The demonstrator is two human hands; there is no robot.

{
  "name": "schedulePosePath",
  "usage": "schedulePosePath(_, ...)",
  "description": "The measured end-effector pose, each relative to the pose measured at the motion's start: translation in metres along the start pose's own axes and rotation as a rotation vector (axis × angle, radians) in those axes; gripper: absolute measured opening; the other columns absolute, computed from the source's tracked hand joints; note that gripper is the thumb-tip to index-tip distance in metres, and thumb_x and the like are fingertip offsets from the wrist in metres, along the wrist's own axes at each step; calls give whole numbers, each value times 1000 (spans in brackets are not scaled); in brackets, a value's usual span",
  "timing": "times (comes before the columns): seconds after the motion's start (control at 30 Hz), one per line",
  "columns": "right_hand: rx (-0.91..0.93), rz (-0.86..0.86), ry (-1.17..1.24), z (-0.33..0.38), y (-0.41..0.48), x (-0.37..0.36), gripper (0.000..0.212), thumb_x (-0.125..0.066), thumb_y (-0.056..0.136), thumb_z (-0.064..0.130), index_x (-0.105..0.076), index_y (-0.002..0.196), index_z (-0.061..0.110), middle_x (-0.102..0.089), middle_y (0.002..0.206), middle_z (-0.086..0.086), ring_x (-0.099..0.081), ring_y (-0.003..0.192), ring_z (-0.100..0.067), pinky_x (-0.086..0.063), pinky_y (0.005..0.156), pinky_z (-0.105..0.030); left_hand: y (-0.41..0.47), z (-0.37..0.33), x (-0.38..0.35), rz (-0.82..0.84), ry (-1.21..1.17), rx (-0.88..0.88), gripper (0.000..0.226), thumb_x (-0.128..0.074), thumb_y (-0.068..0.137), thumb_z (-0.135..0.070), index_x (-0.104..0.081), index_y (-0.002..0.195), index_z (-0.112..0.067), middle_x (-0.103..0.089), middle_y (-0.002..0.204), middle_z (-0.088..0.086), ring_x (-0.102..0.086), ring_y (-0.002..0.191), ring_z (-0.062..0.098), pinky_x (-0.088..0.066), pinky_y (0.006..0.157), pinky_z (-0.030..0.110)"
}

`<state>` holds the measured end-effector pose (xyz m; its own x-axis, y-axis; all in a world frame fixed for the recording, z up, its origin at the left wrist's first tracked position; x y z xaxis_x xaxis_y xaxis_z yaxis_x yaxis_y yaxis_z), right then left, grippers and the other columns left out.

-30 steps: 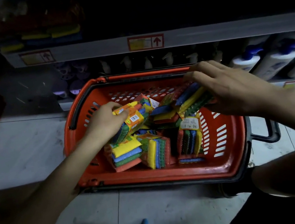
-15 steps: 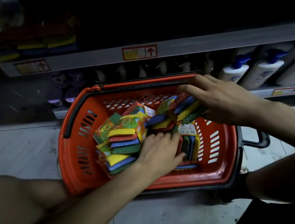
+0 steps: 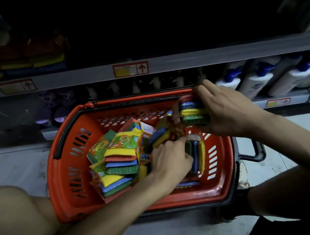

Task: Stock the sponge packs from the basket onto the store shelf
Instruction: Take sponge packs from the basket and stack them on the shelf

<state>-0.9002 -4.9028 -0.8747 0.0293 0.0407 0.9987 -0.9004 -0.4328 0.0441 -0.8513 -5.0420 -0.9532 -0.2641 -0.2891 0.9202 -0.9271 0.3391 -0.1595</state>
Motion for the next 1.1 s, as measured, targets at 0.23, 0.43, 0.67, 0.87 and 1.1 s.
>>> schedulePosePath(0.23, -73, -68, 76, -4, -2, 16, 98, -43, 75, 84, -30, 151, 23, -52, 117, -9, -58, 103, -30, -56, 77, -46, 6, 25, 40, -79, -259, 183, 36, -62, 95, -31, -56, 130, -32, -71, 88, -9, -68, 74, 16, -53, 64, 29)
schedulePosePath(0.43, -37, -146, 167, 1, -2, 22, 88, -54, 81, 71, -42, 140, 6, -53, 128, -11, -57, 108, -27, -54, 85, -40, 9, 56, 78, -170, -473, 243, 7, -73, 92, -28, -76, 98, -29, -75, 87, -11, -71, 82, 8, -59, 73, 32)
schedulePosePath(0.67, -9, -99, 55, 18, -4, 23, 74, -68, 74, 56, -47, 139, 26, -50, 128, -9, -59, 105, -33, -52, 82, -43, 2, 77, 138, -436, -491, 134, 12, -65, 98, -25, -74, 102, -32, -73, 92, -15, -68, 82, 5, -51, 64, 18)
schedulePosePath(0.87, -318, 9, 592, 20, 0, 20, 63, -64, 65, 85, -59, 103, 36, -57, 100, 9, -62, 88, -14, -58, 77, -37, -7, 82, 172, -669, -363, 36, 14, -56, 103, -19, -66, 113, -19, -63, 105, -9, -54, 107, 15, -40, 86, 25)
schedulePosePath(1.1, -279, 63, 1068, 45, 7, 8, 86, -86, 72, 51, -41, 146, 47, -62, 125, 22, -63, 106, 13, -57, 87, -18, -6, 50, 147, -485, -313, -223, 19, -56, 101, -12, -68, 113, -20, -49, 133, 0, -50, 127, 18, -43, 104, 29)
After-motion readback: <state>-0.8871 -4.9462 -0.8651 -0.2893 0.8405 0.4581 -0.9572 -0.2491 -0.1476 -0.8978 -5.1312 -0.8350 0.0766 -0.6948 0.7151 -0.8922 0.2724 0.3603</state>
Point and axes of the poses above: each hand's wrist, its own y-axis towards the middle knuckle, its own x-axis out of the back of the hand, z = x × y, the point moved 6 cm from there along y, towards the middle knuckle
